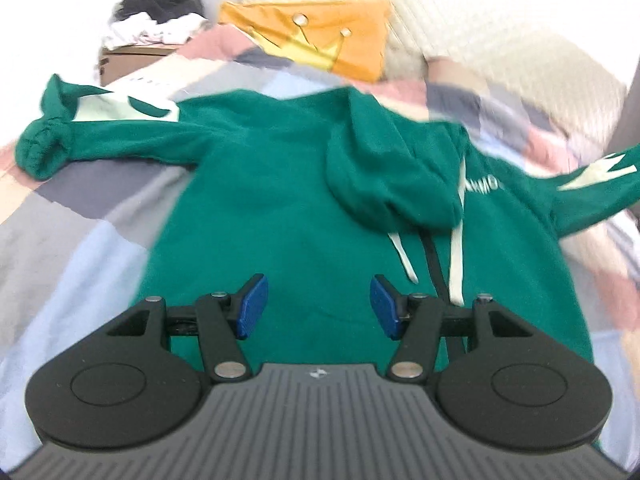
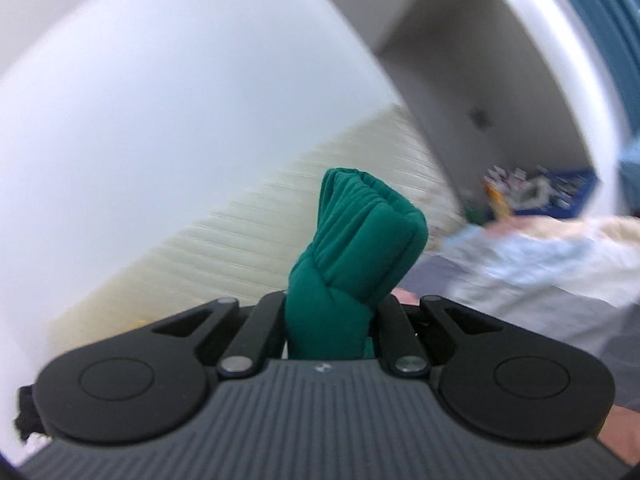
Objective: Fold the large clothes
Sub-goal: 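Carry the sleeve across the hoodie body with the right gripper, release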
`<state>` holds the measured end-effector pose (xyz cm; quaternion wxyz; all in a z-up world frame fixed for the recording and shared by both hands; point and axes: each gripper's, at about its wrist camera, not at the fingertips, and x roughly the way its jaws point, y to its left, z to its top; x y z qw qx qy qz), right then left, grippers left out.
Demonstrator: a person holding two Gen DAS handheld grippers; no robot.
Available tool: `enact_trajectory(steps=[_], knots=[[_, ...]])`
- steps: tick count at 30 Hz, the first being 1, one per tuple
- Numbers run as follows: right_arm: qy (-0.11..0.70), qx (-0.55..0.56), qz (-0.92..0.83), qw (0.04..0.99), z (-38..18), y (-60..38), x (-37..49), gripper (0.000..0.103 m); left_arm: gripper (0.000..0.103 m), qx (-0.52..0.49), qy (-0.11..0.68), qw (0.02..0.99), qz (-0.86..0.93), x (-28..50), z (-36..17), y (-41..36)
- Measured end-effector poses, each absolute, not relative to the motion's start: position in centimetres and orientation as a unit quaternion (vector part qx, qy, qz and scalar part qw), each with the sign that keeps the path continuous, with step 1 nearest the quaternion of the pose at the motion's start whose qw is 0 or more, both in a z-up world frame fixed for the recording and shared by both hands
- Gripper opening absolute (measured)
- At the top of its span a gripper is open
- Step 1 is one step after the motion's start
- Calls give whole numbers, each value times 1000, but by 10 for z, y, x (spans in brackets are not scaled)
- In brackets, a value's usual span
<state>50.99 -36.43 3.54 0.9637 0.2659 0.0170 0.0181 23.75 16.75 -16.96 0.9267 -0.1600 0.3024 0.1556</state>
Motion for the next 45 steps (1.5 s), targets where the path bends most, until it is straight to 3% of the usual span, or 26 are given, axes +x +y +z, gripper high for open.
enact_trajectory(steps=[8,14,24,37,45], knots=[[-3,165,103,981,110,-242,459,10,63,-205,270,927,160,215,-153,205],[-2,113,184,977,112,-163,411,10,63,-252,237,922,174,195,-142,241],[53,-26,342,938,24,-28,334,10,63,-319,177,907,209,158,-129,297],[168,-139,434,874,-126,68,268,10,63,-376,123,884,251,139,-134,348],[211,-139,437,863,-146,75,266,13,63,-373,144,888,227,153,-143,344]])
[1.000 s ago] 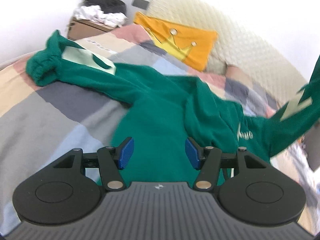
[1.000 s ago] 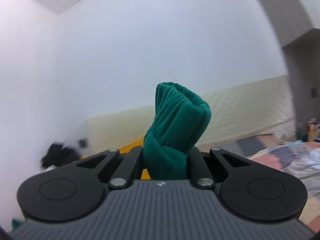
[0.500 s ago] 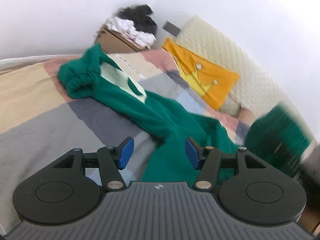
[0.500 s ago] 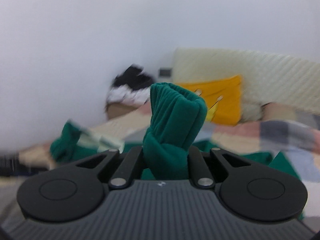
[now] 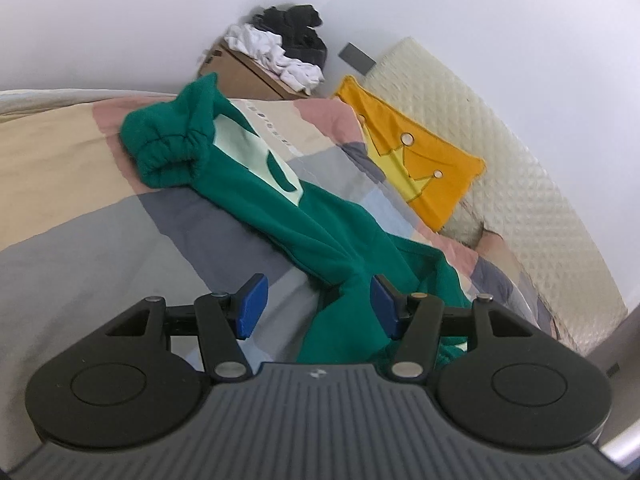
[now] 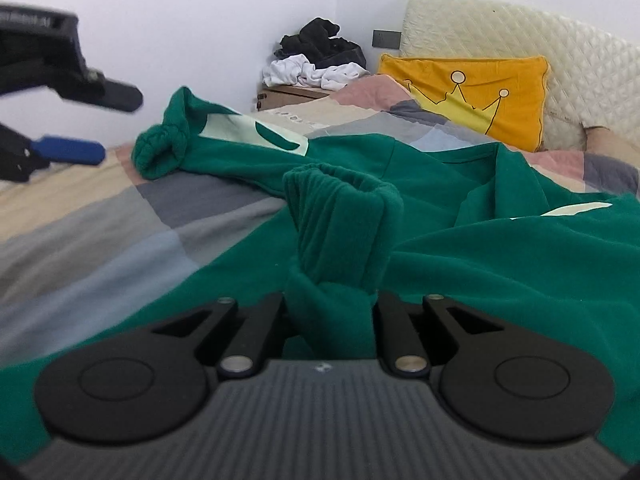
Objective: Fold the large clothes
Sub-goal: 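Carry the sleeve across the hoodie body with the right gripper, release, then move the open left gripper to the other sleeve cuff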
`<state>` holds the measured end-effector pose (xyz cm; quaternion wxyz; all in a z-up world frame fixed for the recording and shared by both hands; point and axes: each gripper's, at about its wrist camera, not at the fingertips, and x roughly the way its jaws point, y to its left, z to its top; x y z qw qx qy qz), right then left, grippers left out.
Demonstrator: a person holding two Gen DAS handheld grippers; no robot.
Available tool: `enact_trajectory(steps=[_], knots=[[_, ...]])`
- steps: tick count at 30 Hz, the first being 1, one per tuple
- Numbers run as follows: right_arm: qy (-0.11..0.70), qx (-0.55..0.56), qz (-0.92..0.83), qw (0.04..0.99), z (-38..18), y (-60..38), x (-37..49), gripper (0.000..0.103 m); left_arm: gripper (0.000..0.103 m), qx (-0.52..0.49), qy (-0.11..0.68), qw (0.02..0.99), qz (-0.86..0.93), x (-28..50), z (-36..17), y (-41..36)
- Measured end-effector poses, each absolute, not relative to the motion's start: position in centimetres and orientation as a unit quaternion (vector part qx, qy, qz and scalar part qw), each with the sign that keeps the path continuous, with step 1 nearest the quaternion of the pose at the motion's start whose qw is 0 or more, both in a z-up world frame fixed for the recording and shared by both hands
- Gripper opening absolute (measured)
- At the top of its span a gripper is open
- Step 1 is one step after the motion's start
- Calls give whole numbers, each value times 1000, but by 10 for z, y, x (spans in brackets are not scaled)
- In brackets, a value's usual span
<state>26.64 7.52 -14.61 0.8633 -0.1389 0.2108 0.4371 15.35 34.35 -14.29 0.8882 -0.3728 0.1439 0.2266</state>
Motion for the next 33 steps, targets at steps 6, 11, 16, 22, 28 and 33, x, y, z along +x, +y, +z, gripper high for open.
enact_trajectory(steps=[6,11,16,22,28,33], knots=[[253,-111,457,846,-141,67,276,61,63,-368,150,894,209,157,-142,333],[271,-81,473,835,-130,46,264,79,63,-364,152,900,184,161,-141,323],[275,-45,448,850,-128,16,260,79,63,-326,176,916,152,174,-140,300],[271,-29,381,884,-143,-17,273,79,61,-279,212,928,124,193,-146,268],[254,-1,325,911,-141,-28,295,78,49,-242,251,930,113,212,-162,244],[274,23,305,912,-153,-33,314,59,38,-204,296,925,121,231,-179,228]])
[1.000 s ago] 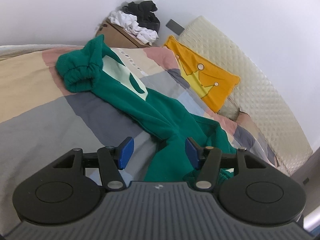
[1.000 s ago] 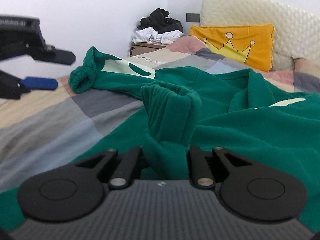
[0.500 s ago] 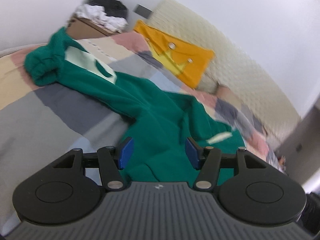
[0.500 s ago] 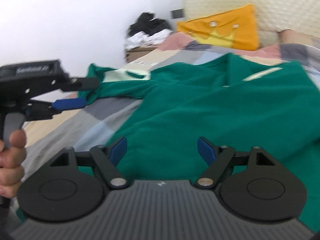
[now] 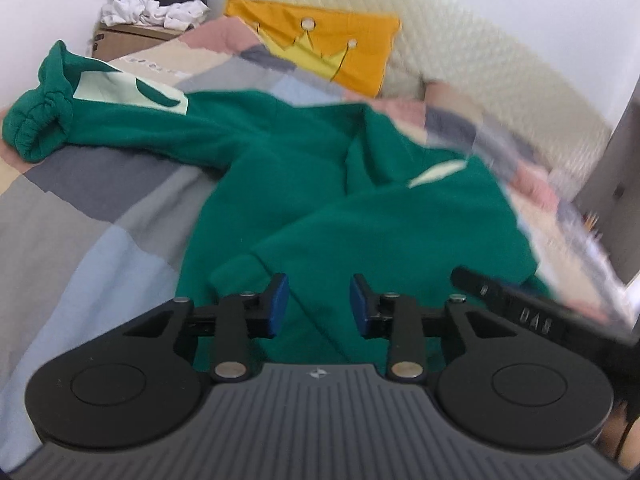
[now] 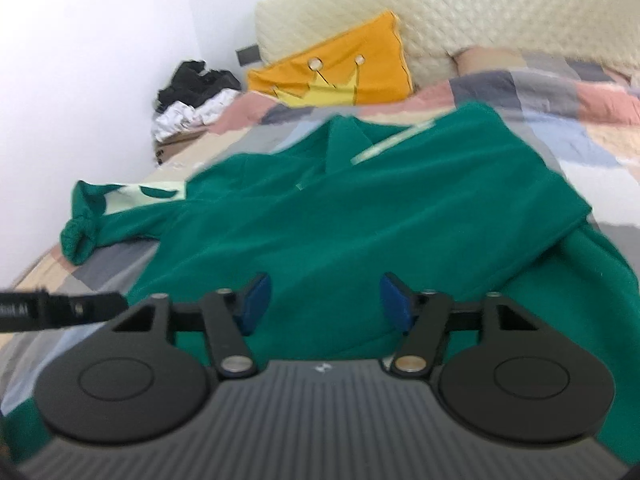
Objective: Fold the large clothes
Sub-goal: 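Move the open left gripper to the other sleeve cuff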
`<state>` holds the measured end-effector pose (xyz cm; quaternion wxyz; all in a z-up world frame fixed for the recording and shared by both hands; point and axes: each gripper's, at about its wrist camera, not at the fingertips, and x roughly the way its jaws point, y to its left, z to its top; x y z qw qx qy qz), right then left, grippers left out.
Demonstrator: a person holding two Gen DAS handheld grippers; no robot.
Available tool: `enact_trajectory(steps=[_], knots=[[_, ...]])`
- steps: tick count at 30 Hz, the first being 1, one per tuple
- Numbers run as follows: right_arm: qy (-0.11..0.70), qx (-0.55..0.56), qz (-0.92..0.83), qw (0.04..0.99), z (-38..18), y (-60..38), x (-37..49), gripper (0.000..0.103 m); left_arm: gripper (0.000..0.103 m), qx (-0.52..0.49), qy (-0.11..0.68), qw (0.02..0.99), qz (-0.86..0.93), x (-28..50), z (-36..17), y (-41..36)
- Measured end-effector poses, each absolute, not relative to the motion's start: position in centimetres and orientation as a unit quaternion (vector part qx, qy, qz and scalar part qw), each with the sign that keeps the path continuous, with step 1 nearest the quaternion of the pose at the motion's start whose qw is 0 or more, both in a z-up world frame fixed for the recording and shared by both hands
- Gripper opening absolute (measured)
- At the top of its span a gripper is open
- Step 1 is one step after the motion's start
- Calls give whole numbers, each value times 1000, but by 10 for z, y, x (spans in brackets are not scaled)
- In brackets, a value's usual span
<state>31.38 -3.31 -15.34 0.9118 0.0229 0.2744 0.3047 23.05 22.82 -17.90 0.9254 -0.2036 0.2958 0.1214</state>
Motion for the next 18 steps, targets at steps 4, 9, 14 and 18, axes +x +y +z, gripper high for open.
enact_trajectory(steps=[4,9,14,18], knots=[[320,32,278,905,-175,-35,329,41,36,-150,342,916,148,246,-200,216],[321,45,279,904,-178,-39,329,40,36,-132,352,912,161,253,-211,215],[317,85,279,903,-157,-61,313,42,37,-131,343,916,162,250,-207,213],[303,76,272,910,-138,-79,295,42,38,-158,328,918,158,241,-196,214]])
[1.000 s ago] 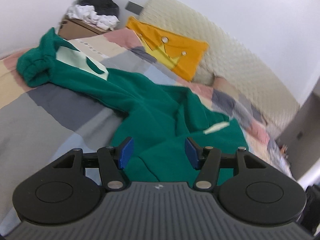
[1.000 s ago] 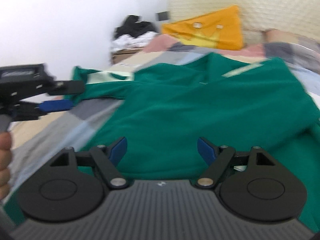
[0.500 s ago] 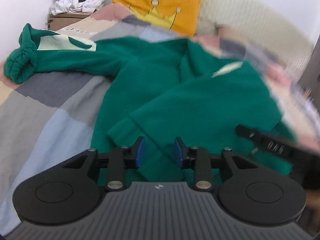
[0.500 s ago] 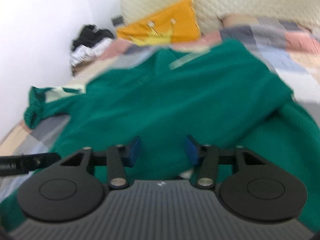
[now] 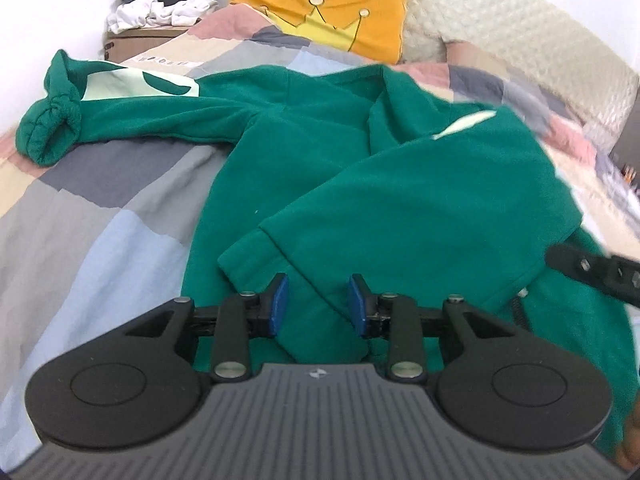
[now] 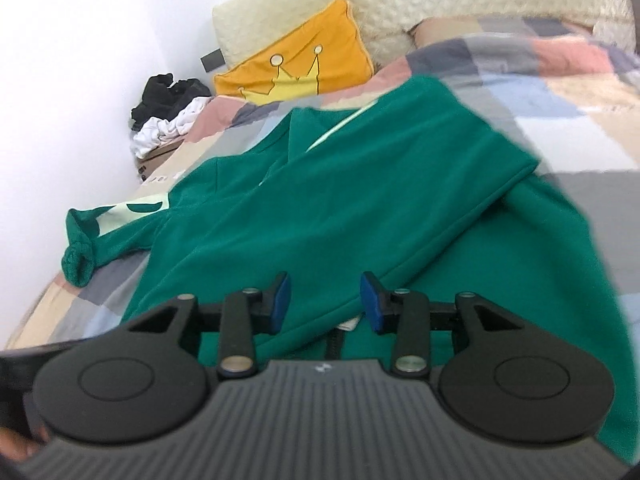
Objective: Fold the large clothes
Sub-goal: 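Move the open left gripper to the other sleeve cuff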
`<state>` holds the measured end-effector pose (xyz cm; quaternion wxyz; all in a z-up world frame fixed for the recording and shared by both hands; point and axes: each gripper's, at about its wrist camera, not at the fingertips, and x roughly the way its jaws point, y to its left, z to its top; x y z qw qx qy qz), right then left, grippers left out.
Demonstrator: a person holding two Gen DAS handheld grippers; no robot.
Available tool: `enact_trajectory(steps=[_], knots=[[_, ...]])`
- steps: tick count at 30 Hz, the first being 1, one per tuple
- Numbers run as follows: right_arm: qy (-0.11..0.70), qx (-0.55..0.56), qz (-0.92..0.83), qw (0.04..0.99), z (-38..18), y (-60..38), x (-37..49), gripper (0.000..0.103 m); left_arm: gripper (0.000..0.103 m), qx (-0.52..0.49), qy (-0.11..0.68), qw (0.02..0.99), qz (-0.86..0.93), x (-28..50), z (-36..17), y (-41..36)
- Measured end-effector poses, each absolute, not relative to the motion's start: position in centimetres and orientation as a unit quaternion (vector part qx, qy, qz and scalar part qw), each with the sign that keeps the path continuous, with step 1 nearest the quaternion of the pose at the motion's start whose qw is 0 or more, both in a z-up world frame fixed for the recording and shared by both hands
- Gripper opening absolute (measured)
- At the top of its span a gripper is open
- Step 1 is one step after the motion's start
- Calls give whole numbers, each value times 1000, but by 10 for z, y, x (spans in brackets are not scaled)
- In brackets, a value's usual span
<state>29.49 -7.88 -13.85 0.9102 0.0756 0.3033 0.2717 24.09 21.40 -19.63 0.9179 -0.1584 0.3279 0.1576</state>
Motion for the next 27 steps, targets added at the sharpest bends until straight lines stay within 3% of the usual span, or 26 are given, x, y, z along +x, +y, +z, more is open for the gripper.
enact_trajectory(steps=[7,14,21,27], knots=[[286,120,256,915,-119,-112,261,43,47,-174,288,929,151,211,-172,205],[259,88,268,924,-109,-111,230,43,57,-174,270,933,165,188,-153,204],[230,28,290,929,-109,-90,218,43,68,-190,285,915,212,188,-145,233],[253,53,311,915,-117,-85,229,43,68,-214,313,890,253,204,-143,279]])
